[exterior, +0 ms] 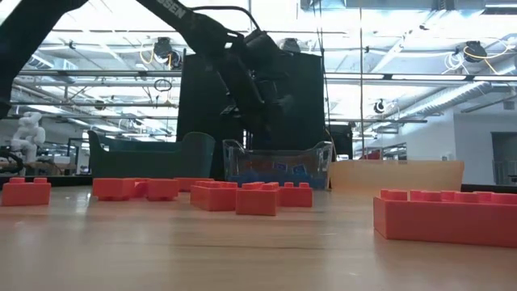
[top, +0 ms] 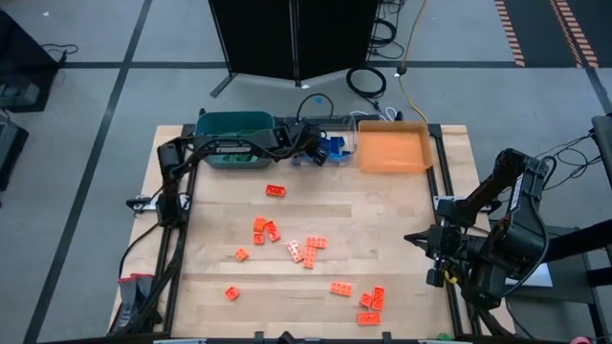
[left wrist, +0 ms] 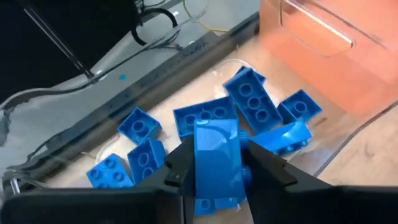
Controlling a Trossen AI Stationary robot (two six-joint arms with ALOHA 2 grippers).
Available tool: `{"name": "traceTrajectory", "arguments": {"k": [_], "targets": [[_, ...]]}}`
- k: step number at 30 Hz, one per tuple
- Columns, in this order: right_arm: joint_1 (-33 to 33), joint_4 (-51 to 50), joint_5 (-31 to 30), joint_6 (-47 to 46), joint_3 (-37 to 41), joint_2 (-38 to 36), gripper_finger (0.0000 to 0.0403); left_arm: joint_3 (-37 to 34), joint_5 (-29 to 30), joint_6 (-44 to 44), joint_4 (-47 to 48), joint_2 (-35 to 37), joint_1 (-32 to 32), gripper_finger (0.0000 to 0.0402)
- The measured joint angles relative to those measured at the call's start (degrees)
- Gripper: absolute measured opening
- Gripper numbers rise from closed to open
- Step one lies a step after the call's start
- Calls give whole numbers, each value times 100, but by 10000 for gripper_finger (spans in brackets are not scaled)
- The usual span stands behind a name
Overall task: Sort blocks
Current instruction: Put the blue game piece into the transparent bin, then put the orange game piece into the orange transparent bin
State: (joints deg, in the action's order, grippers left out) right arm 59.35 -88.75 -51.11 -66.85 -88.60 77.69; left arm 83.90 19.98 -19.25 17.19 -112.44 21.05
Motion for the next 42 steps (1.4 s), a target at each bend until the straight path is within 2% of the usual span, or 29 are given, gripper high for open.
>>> {"name": "traceTrajectory", "arguments": {"k": [5, 13, 16, 21, 23, 25, 30, 34, 36, 40, 42], "targets": [[0, 8, -2, 0, 0, 0, 0, 0, -33, 7, -24, 45, -1, 135], [-2, 26, -188, 0, -2, 0, 0, 4, -885, 20, -32, 52, 164, 180], [-2, 30, -300, 0, -2, 0, 0, 9, -1556, 12, -17, 92, 227, 196], [-2, 40, -313, 0, 0, 0, 0, 283, -3407, 8, -43, 400, 214, 202], [-1, 130, -402, 0, 0, 0, 0, 328, -3799, 8, -27, 716, 145, 203], [-7, 324, -647, 6, -1, 0, 0, 343, -3857, 31, -20, 1132, 43, 203], [-52, 689, -743, 330, -2, 0, 0, 361, -3527, 305, 77, 2361, -320, 203], [-54, 854, -740, 314, -2, 0, 0, 361, -2906, 667, 655, 3316, -856, 203], [-54, 964, -740, 366, -2, 5, 0, 367, -2224, 979, 1211, 3709, -1281, 203], [-54, 1083, -730, 564, -1, 11, 0, 195, -302, 1036, 2622, 4159, -2183, 203], [-54, 1091, -730, 610, -2, 11, 0, -125, 2, 842, 3161, 4304, -2555, 203]]}}
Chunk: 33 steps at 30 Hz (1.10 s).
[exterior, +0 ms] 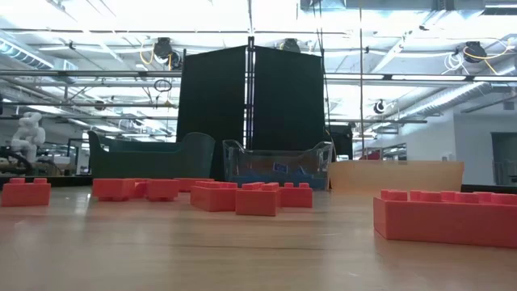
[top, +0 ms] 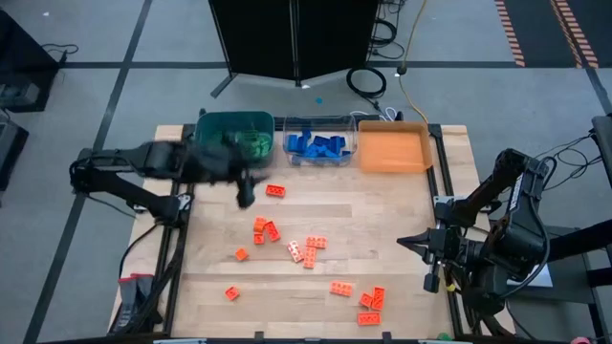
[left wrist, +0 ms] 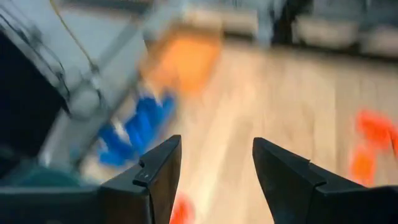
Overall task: Sort blocks
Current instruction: Put the orange game piece into the orange transparent bin
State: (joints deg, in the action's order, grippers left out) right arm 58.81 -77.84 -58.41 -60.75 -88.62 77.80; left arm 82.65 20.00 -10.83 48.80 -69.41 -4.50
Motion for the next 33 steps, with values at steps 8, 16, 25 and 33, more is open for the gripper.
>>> {"name": "traceTrajectory", "arguments": {"k": [8, 16, 25, 33], "targets": [[0, 17, 0, 1, 0, 2, 0, -2111, 132, -2747, -100, 90, -801, 203], [-2, 35, 2, -5, 0, 2, 0, -3468, -41, -4858, -756, -123, -1765, 203], [-32, 50, 0, -5, 0, 2, 0, -3613, -162, -6451, -569, -502, -2765, 203], [-130, 35, -2, 44, 0, 2, 0, -3615, -163, -7126, -496, -1080, -3319, 203]]}}
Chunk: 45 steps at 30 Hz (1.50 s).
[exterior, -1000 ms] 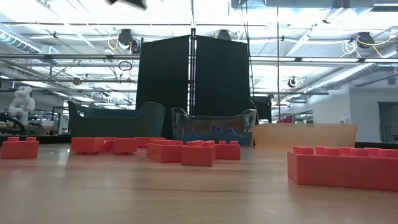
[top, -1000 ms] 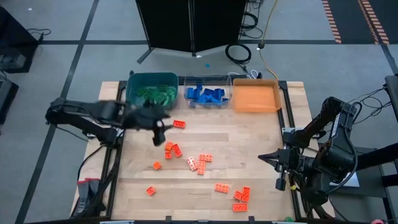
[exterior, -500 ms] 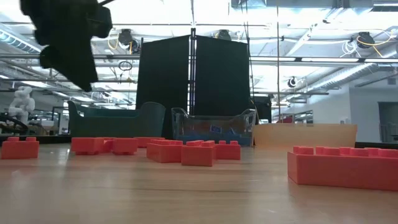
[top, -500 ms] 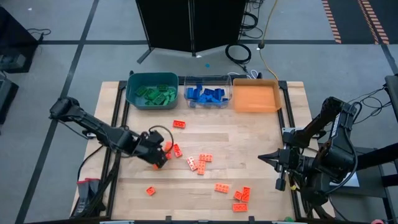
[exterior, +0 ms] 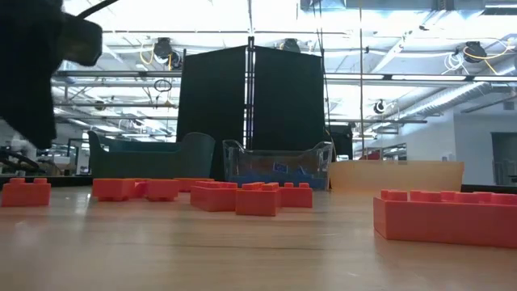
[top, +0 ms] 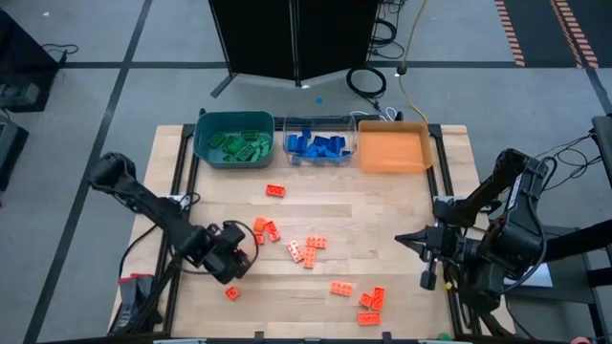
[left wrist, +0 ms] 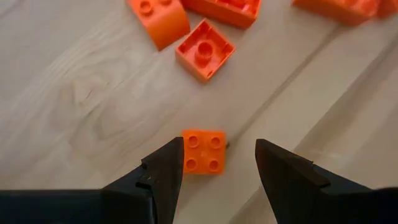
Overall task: Sort blocks
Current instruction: Put the orange game piece into the orange transparent bin
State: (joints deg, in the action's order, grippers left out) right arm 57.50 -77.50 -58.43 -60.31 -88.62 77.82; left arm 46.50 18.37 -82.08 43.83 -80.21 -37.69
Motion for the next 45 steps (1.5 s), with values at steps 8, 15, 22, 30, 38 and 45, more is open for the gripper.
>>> {"name": "traceTrajectory", "arguments": {"k": [8, 15, 22, 30, 38, 45], "targets": [[-82, -15, 0, 90, 0, 0, 0, 0, 150, 136, 150, -613, -229, 203], [-82, -15, 2, 103, 1, 0, 0, 9, 501, -105, 147, -1000, -327, 203], [-80, -31, 5, 103, 0, 0, 0, 3, 395, -169, -222, -1368, -457, 203], [-77, -127, 9, 146, 0, 0, 0, 10, 620, -125, -896, -1420, -129, 203], [-77, -170, 7, 128, 1, 0, 0, 11, 625, -151, -892, -1387, -118, 203], [-77, -168, 7, 119, 0, 0, 0, 353, 582, -1169, 118, -953, -13, 203]]}}
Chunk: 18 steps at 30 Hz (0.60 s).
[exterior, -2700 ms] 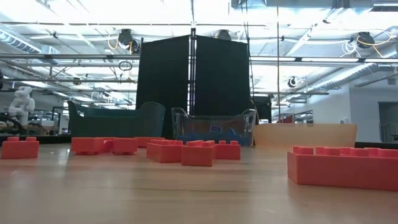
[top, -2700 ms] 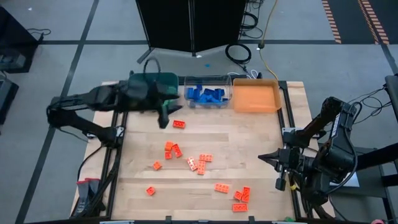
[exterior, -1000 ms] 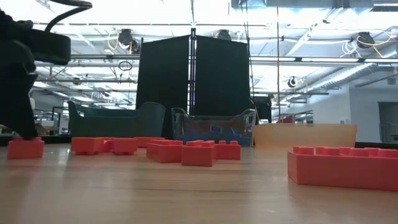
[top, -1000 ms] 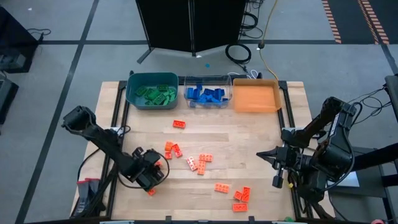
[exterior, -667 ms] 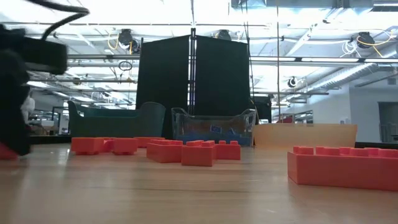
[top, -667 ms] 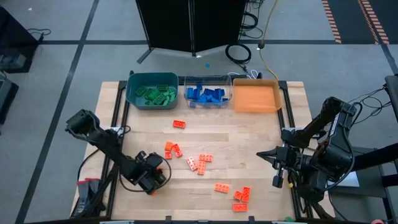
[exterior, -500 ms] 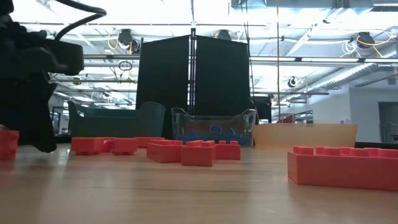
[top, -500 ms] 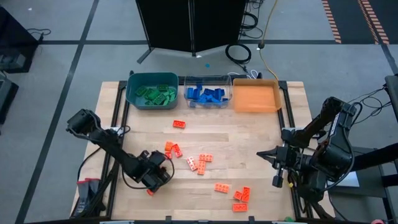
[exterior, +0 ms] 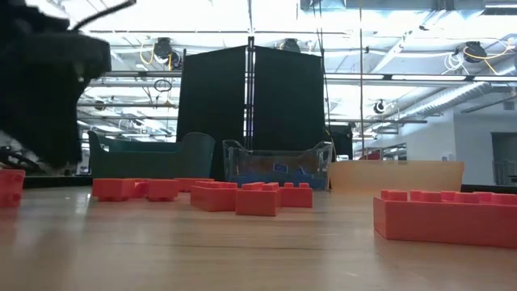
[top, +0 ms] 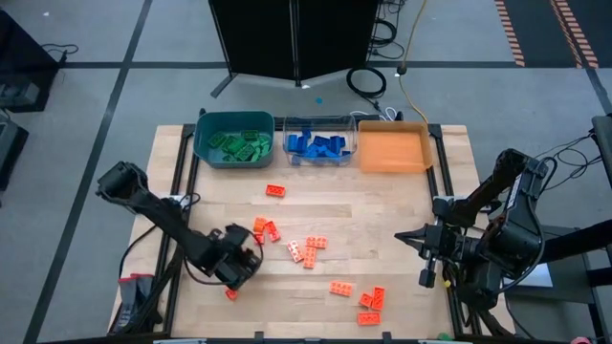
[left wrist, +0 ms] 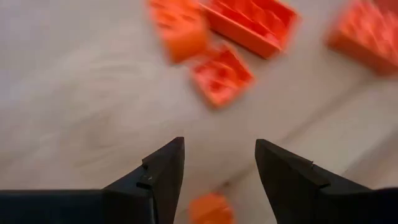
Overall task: Sort blocks
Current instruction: Put the orange game piece into the orange transparent bin
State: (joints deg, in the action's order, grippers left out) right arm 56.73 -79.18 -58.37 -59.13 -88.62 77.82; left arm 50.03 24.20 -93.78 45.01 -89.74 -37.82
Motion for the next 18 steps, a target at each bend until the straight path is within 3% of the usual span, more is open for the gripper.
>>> {"name": "traceTrajectory", "arguments": {"k": [3, 6, 10, 18], "targets": [[-2, 2, 0, -1, 0, 0, 0, 264, -75, -881, 1044, 299, 40, 203], [0, 2, -1, -15, 0, 0, 0, 468, -612, -1595, 1566, 566, 35, 203], [-1, 7, -2, -16, 0, 0, 0, 548, -1036, -1972, 1519, 684, -71, 203], [-2, 9, -2, -16, 0, 0, 0, 552, -1080, -2120, 1383, 462, -169, 203]]}}
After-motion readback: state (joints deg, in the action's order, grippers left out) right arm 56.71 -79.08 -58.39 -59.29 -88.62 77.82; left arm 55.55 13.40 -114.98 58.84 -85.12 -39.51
